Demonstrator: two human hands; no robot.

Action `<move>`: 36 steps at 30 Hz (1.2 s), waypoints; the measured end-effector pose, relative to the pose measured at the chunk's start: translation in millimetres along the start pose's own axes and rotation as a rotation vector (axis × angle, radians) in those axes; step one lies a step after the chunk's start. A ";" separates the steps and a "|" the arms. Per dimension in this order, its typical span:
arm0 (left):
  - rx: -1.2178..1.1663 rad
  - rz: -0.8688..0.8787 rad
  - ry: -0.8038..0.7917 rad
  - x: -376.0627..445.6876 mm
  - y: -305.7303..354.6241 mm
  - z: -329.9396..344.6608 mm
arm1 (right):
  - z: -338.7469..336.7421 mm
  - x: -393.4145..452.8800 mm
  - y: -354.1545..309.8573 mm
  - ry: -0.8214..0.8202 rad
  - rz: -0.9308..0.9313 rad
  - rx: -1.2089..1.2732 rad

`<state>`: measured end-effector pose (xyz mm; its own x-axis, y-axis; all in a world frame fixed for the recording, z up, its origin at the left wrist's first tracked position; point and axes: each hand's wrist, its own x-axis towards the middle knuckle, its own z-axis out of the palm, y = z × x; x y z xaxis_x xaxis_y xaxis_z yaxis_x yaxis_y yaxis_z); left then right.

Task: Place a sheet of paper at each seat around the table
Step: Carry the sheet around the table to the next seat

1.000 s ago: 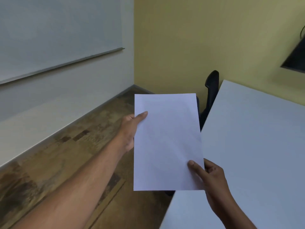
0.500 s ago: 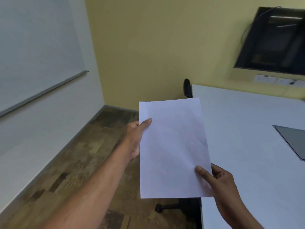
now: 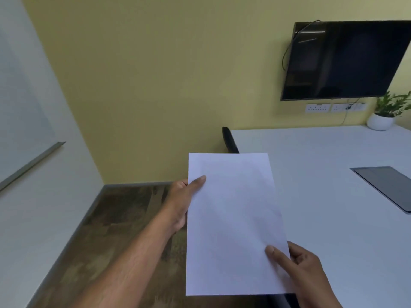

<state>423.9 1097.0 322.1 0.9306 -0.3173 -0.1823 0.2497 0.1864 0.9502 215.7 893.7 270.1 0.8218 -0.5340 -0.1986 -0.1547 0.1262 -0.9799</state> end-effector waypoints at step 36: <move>0.077 -0.134 -0.657 467.3 71.5 25.2 | 228.1 271.8 -62.1 0.660 -0.050 0.143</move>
<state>870.0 938.6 311.2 0.5305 -0.8374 -0.1317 0.3095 0.0467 0.9497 573.8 931.4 281.7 0.3124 -0.9348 -0.1688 -0.0134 0.1734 -0.9848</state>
